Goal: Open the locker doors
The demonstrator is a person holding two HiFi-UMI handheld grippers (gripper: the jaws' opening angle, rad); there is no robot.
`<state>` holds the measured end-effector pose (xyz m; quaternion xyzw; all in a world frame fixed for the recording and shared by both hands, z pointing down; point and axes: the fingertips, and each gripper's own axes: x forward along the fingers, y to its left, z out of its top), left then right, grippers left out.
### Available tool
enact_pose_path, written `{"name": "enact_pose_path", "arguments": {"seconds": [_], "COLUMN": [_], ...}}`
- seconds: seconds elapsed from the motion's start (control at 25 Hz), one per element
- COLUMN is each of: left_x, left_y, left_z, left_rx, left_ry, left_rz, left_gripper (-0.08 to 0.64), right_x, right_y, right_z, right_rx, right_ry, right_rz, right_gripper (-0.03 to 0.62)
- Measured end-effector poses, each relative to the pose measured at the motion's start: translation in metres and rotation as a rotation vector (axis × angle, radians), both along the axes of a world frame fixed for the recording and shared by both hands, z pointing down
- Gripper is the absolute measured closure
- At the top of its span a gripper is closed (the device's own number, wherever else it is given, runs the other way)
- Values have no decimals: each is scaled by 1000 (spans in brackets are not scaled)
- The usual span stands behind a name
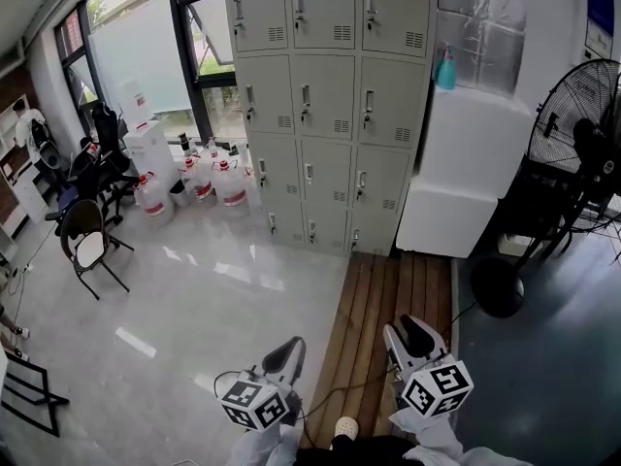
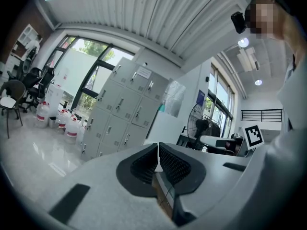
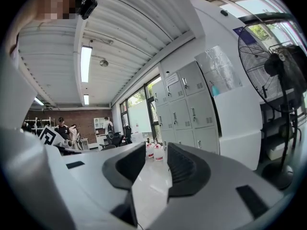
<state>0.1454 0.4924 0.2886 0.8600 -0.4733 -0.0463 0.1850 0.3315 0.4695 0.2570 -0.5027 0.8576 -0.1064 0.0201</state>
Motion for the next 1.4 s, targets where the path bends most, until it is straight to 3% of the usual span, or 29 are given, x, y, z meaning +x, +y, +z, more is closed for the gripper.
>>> {"name": "enact_pose_path", "arguments": {"seconds": [0.44, 1.0, 1.4], "left_x": [40, 67, 76], "left_y": [-39, -76, -152], "left_z": [4, 17, 10], "left_rx": [33, 3, 3], "left_ry": [-8, -1, 13], "left_rz": [19, 58, 65], "left_gripper": [545, 545, 545], "right_x": [59, 76, 79], "right_y": [-23, -54, -124], "right_z": [8, 18, 20], "right_rx": [2, -18, -40], "right_ry": [-33, -21, -29], "right_rz": [76, 99, 83], "right_gripper": [469, 469, 469]}}
